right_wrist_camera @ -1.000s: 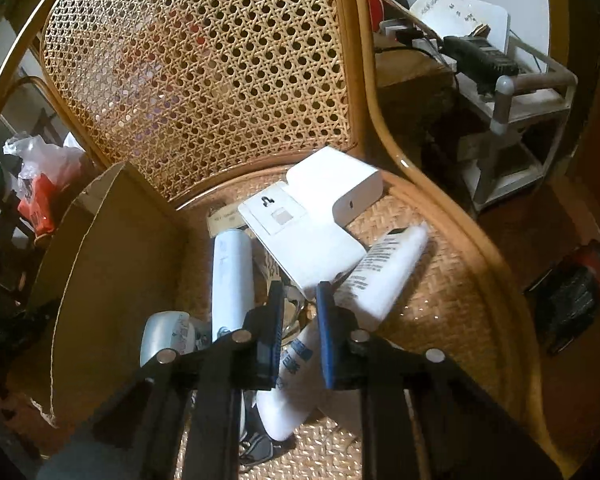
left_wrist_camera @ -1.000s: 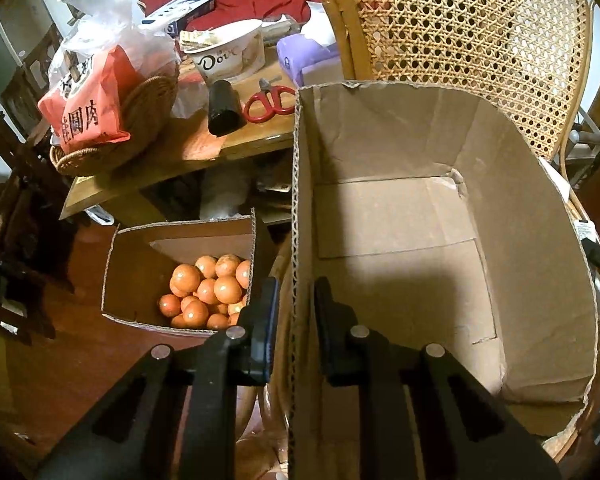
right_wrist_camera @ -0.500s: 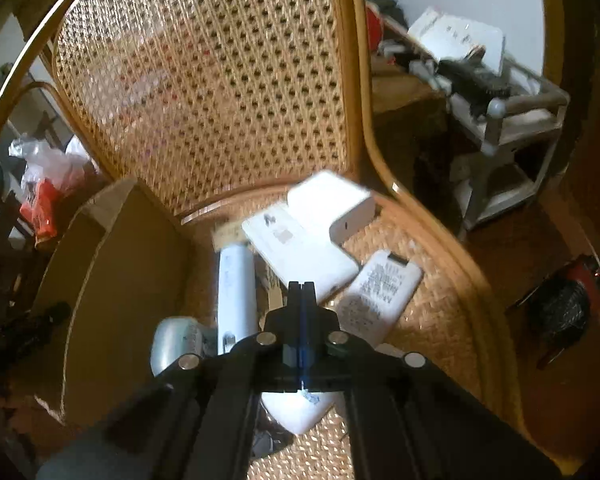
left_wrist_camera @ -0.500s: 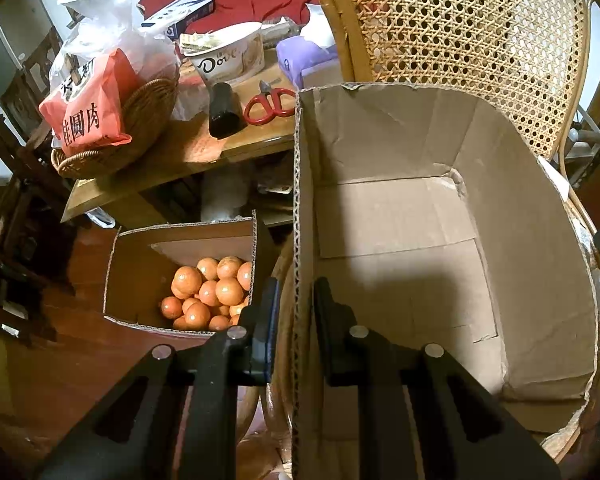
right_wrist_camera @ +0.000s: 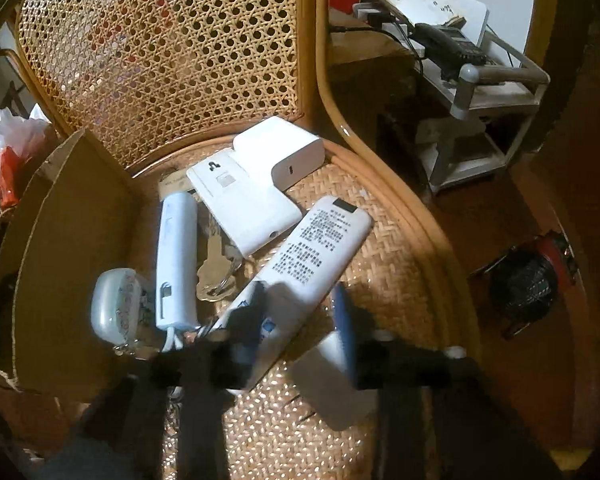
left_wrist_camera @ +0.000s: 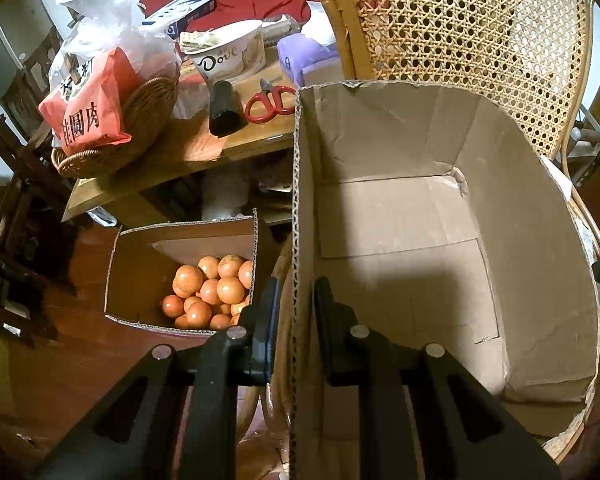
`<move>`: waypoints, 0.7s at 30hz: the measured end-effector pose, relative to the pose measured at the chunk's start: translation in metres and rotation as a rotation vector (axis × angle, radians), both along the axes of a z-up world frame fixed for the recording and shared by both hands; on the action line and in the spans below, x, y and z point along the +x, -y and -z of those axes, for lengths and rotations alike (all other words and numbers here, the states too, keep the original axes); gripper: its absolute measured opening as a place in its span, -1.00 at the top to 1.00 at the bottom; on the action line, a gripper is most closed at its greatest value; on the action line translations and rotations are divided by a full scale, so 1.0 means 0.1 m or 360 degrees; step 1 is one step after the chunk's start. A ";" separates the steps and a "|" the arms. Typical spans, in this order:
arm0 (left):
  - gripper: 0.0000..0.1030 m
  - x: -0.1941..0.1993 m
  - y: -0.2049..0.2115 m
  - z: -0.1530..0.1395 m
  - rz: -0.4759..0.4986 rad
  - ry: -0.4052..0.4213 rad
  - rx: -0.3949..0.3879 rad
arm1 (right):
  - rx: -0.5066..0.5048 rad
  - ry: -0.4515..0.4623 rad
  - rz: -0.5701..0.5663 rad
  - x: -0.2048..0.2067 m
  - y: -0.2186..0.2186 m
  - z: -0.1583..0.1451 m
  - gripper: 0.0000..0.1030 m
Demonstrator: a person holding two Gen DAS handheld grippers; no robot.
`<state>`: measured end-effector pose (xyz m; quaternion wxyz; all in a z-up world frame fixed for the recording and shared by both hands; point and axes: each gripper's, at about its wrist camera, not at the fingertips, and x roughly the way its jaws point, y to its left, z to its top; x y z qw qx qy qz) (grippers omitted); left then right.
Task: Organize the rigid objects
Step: 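Lower the right gripper onto the white square charger and close on it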
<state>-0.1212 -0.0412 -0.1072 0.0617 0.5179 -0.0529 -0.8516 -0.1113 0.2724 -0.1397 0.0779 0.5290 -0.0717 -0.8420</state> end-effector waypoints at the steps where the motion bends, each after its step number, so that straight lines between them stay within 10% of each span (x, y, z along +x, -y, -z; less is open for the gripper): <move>1: 0.68 0.00 -0.01 0.00 0.0002 0.0000 -0.0002 | -0.0009 0.0003 0.0009 0.01 -0.01 -0.01 0.04; 21: 0.68 -0.01 -0.04 0.02 0.0009 0.0014 -0.0011 | 0.0299 0.0070 -0.0082 0.27 0.01 -0.03 -0.44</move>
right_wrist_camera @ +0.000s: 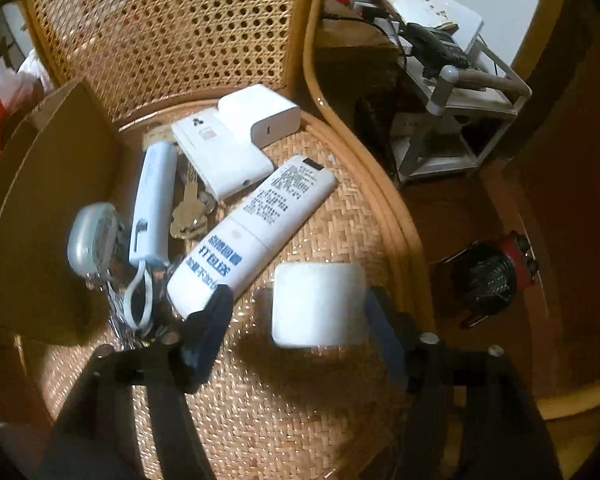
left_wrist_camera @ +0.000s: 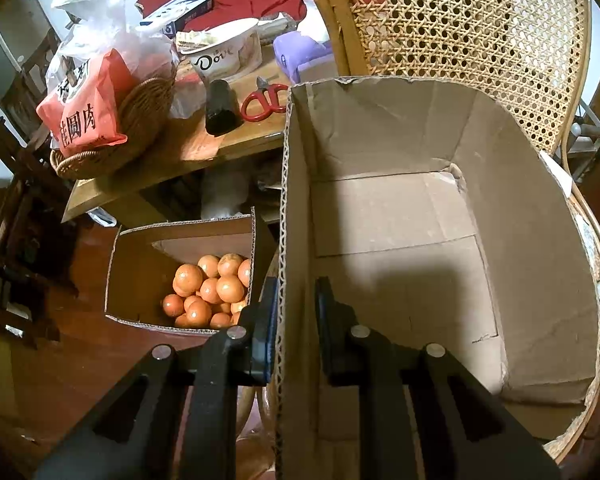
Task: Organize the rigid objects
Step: 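Lower the right gripper onto the white square charger and close on it, then carry the white charger with the right gripper into the cardboard box and release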
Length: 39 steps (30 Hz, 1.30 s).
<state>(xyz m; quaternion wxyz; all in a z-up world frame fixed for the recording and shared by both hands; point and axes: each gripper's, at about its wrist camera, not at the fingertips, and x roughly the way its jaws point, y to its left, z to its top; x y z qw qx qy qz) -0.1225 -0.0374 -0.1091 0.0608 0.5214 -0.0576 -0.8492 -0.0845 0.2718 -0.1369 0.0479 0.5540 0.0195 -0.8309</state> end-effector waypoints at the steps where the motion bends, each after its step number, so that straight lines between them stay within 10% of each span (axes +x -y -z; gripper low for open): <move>1: 0.68 0.00 0.00 0.00 0.0001 -0.0002 0.0001 | 0.0015 -0.0004 -0.0003 0.00 0.00 0.01 -0.44; 29: 0.77 0.02 0.05 0.02 -0.0029 0.0027 0.0039 | -0.0175 -0.0024 0.0118 -0.08 -0.13 0.01 -0.03; 39: 0.90 0.03 0.06 -0.02 -0.0051 0.0034 0.0096 | -0.0346 -0.0278 0.0045 0.01 0.07 -0.47 -0.03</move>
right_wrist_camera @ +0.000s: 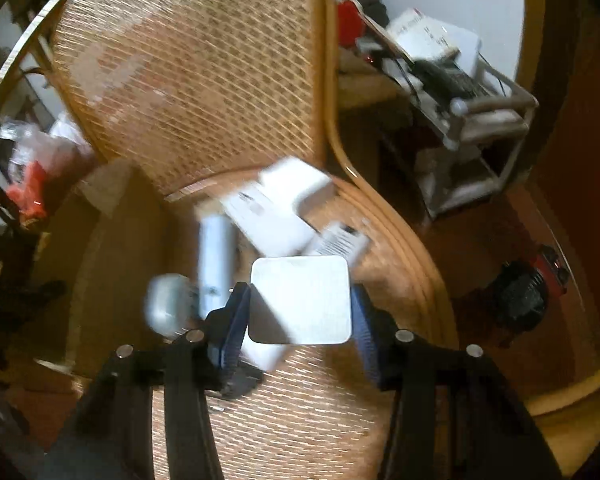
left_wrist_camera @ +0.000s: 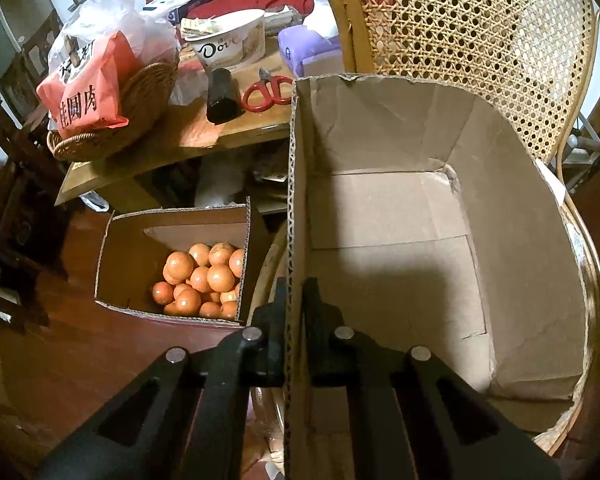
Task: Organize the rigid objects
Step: 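Carry the white charger with the right gripper into the cardboard box and release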
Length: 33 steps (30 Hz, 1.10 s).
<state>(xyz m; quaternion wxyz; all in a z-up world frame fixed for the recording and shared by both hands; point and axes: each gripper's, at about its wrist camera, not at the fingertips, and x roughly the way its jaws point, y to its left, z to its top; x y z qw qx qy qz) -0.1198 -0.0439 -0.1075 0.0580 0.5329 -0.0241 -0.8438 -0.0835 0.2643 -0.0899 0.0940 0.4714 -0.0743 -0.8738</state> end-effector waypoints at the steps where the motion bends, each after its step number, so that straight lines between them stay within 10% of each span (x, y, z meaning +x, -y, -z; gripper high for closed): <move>1: 0.91 0.00 0.00 0.00 -0.0001 -0.0002 0.0005 | -0.0025 -0.0038 -0.0023 0.01 0.07 -0.07 -0.03; 12: 0.92 -0.01 0.00 -0.01 0.0005 -0.0002 0.0018 | -0.0138 -0.0405 -0.0406 0.29 1.09 -0.56 -0.03; 33: 0.92 -0.01 0.03 0.02 -0.0005 0.0035 0.0069 | 0.0288 -0.0496 -0.0827 0.50 1.88 -0.27 -0.03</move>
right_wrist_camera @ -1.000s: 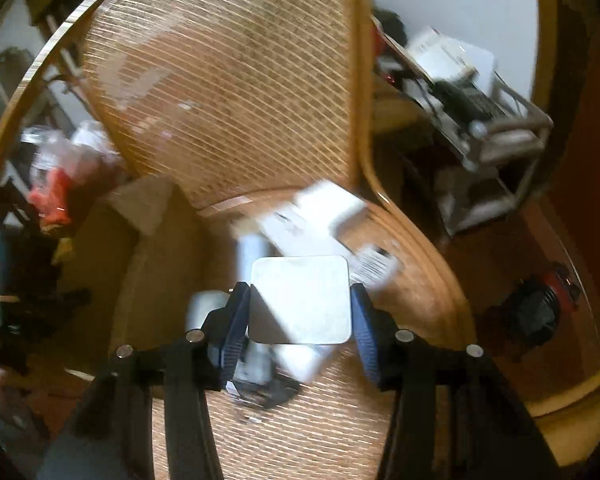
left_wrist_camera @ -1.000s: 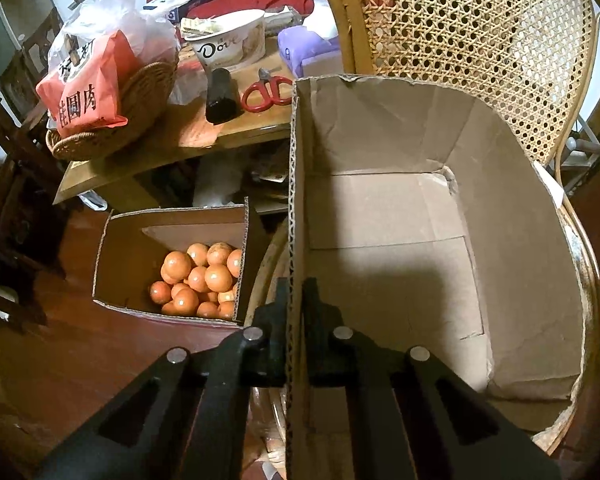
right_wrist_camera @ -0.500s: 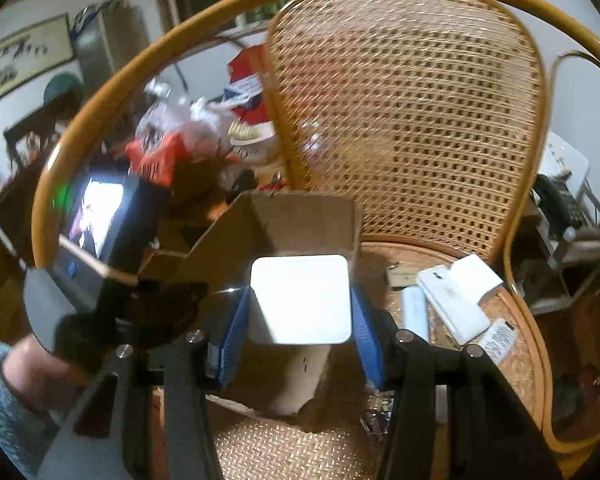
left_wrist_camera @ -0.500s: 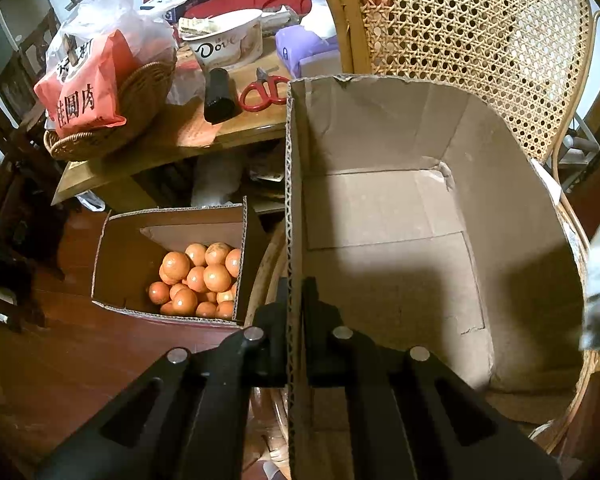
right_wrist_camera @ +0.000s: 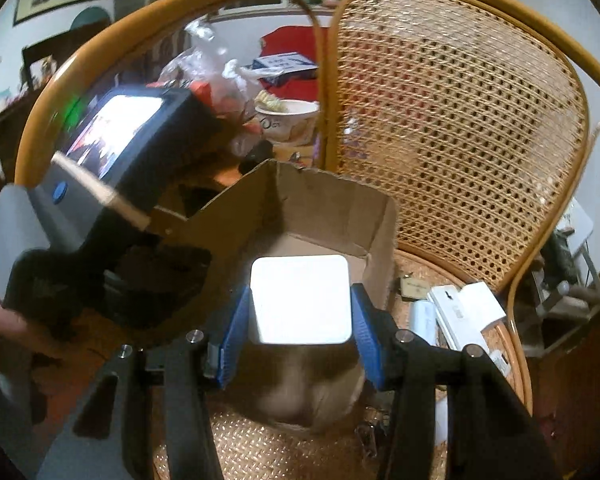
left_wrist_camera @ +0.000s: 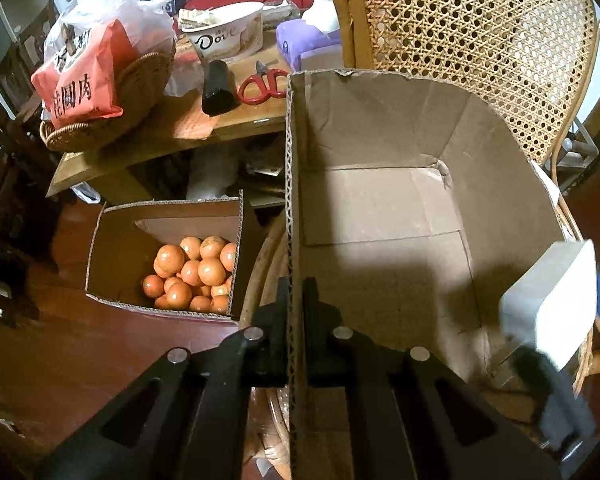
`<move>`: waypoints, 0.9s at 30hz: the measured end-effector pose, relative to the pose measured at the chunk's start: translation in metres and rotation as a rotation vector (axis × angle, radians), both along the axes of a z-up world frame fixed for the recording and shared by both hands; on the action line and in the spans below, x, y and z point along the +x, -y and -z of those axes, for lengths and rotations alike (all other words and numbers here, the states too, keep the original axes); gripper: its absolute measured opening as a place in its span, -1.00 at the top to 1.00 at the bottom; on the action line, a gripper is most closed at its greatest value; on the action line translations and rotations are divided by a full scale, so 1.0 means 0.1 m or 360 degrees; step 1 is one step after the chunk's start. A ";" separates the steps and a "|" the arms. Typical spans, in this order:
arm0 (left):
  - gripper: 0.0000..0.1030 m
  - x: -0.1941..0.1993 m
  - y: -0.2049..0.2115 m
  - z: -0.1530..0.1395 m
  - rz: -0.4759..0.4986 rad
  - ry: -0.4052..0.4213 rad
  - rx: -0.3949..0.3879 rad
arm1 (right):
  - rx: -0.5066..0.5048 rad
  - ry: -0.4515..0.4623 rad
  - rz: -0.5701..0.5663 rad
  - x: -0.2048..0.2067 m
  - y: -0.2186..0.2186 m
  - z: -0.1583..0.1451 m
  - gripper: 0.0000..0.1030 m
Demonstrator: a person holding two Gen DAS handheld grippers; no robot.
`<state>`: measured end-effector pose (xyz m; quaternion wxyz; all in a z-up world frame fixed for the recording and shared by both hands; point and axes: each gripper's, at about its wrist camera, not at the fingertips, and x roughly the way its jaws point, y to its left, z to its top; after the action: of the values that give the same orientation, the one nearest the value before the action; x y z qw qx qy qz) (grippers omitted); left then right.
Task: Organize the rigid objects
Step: 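Carry the white charger with the right gripper into the cardboard box and release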
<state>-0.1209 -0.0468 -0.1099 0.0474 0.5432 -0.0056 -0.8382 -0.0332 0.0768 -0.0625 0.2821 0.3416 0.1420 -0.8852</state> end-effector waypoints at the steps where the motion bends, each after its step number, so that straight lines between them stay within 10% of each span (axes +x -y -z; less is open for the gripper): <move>1: 0.92 0.00 0.00 0.00 -0.0001 -0.0001 -0.0003 | 0.0021 0.0005 -0.0016 0.01 0.03 0.02 -0.03; 27: 0.89 -0.06 0.02 0.03 -0.0041 0.0020 0.0002 | 0.0007 0.0147 -0.0084 0.04 0.10 0.11 -0.07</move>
<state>-0.1265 -0.0484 -0.1129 0.0577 0.5485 0.0017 -0.8341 -0.0294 0.0671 -0.0736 0.3108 0.3787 0.1397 -0.8605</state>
